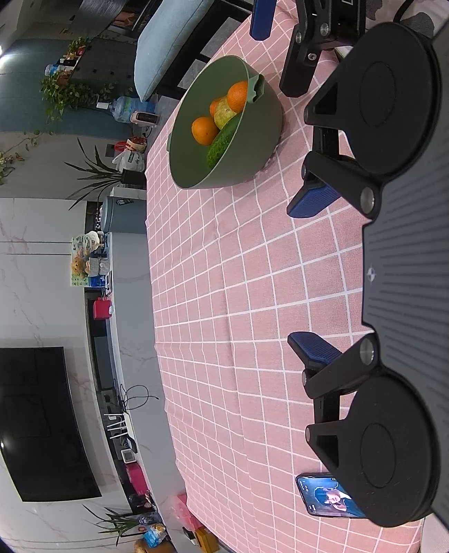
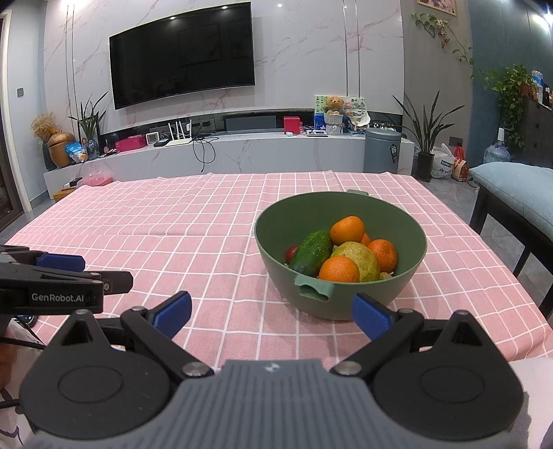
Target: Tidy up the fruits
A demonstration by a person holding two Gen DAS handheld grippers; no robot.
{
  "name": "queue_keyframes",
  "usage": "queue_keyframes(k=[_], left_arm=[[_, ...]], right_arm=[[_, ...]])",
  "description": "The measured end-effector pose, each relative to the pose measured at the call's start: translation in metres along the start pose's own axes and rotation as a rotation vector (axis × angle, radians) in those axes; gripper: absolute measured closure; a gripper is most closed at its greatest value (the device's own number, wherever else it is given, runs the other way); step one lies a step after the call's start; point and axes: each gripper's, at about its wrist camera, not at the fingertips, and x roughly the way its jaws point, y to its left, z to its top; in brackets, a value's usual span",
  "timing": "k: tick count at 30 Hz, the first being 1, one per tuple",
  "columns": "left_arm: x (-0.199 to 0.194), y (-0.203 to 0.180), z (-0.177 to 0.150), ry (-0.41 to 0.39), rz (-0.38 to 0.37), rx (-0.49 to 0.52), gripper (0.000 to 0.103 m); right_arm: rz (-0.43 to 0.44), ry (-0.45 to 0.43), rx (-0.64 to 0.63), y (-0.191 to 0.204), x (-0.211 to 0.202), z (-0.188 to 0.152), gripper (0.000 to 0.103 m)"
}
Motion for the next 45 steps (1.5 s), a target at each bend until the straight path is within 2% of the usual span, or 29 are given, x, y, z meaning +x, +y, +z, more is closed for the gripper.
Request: queue_keyframes(k=[45], left_arm=[[-0.0005,-0.0026,-0.0007,-0.024,-0.018,0.001,0.015]], right_arm=[[-0.001,0.002,-0.017,-0.0040,-0.0003,0.0001,0.007]])
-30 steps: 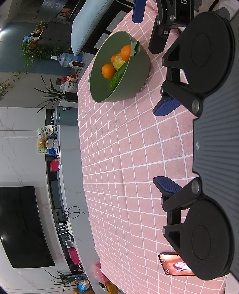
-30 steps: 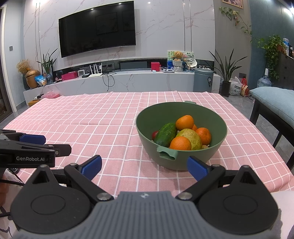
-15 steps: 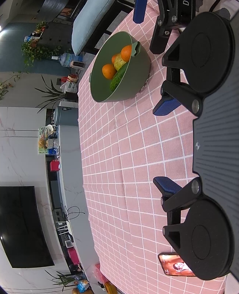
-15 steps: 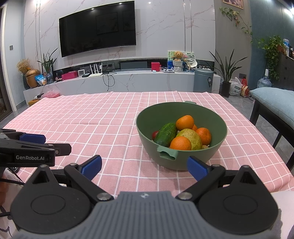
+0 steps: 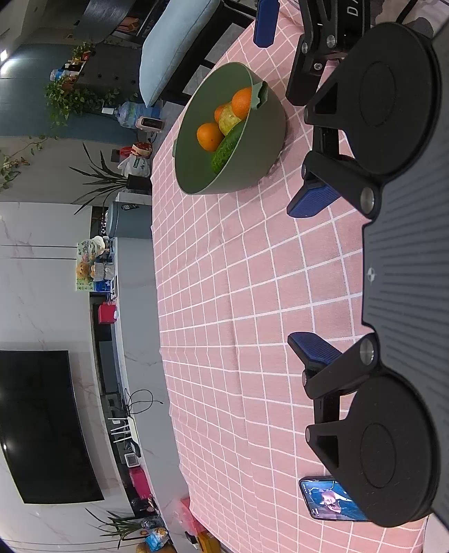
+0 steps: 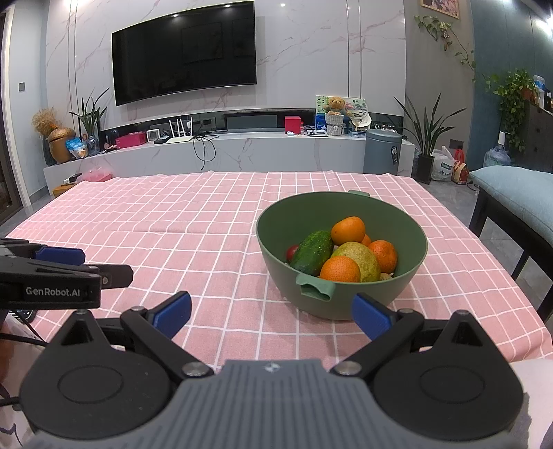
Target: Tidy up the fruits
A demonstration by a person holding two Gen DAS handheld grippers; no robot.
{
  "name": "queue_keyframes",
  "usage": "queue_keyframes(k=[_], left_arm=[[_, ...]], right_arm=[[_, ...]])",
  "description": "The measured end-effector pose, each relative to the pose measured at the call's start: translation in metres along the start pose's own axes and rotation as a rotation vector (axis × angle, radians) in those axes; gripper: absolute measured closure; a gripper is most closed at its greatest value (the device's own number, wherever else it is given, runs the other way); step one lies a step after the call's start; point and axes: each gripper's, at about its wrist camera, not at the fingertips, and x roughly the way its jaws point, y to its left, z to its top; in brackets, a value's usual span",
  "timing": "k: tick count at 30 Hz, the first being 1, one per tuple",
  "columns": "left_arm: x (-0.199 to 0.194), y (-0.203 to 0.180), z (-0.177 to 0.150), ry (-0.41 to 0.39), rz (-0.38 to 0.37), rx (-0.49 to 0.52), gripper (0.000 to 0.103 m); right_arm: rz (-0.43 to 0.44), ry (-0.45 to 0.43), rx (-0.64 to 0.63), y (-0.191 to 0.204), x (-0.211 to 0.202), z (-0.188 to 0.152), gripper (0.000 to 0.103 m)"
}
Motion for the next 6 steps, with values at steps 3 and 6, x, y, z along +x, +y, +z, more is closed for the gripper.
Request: queue_keyframes(k=[3,6], left_arm=[[0.0001,0.0001,0.0004,-0.004,-0.002,-0.003,0.014],[-0.0005,0.0012,0.0000,-0.007,-0.005,-0.008,0.014]], right_arm=[[-0.001,0.001,-0.002,-0.0005,0.0002,0.0001,0.007],[-0.001,0.002,-0.006,0.0003,0.0006,0.0001,0.007]])
